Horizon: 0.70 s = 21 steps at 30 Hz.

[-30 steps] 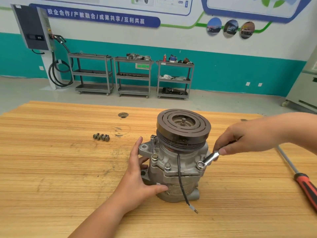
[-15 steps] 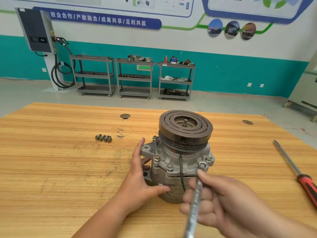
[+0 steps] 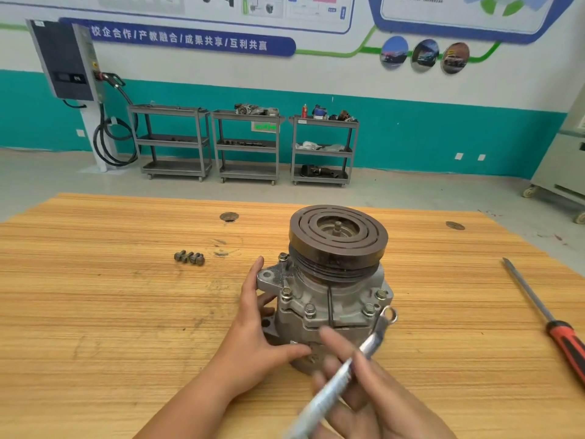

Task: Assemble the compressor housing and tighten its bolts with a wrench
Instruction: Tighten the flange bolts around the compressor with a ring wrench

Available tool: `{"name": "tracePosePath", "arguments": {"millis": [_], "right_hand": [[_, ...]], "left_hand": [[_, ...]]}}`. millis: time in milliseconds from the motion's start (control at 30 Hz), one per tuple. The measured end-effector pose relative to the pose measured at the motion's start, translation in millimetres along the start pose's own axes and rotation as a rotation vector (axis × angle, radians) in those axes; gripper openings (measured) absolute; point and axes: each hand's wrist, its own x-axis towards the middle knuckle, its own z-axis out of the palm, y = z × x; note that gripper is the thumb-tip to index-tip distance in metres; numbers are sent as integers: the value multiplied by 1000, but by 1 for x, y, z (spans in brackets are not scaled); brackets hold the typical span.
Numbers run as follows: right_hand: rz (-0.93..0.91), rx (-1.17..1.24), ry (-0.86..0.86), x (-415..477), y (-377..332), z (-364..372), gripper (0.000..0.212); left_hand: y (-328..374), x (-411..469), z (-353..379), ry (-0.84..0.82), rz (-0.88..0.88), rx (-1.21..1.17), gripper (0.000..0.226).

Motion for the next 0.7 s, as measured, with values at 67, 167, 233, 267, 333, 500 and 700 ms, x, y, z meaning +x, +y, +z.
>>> {"name": "tracePosePath", "arguments": {"millis": [67, 167, 233, 267, 333, 500, 700], "right_hand": [[83, -354, -66, -12, -8, -20, 77], [78, -743, 48, -29, -31, -42, 44], [-20, -1033, 69, -30, -57, -47, 33], [-111, -1270, 45, -27, -72, -50, 30], [-323, -1718, -25, -20, -101, -51, 31], [-601, -2373, -152, 12, -150, -40, 47], [-463, -2610, -370, 41, -171, -11, 61]], "left_hand": [[-1, -1, -2, -13, -6, 13, 126], [0, 0, -2, -14, -16, 6, 127], [0, 0, -3, -13, -16, 15, 127], [0, 0, -3, -14, -17, 16, 128], [0, 1, -3, -15, -20, 19, 128], [1, 0, -2, -15, -22, 18, 126], [-2, 0, -3, -18, -30, 18, 125]]}}
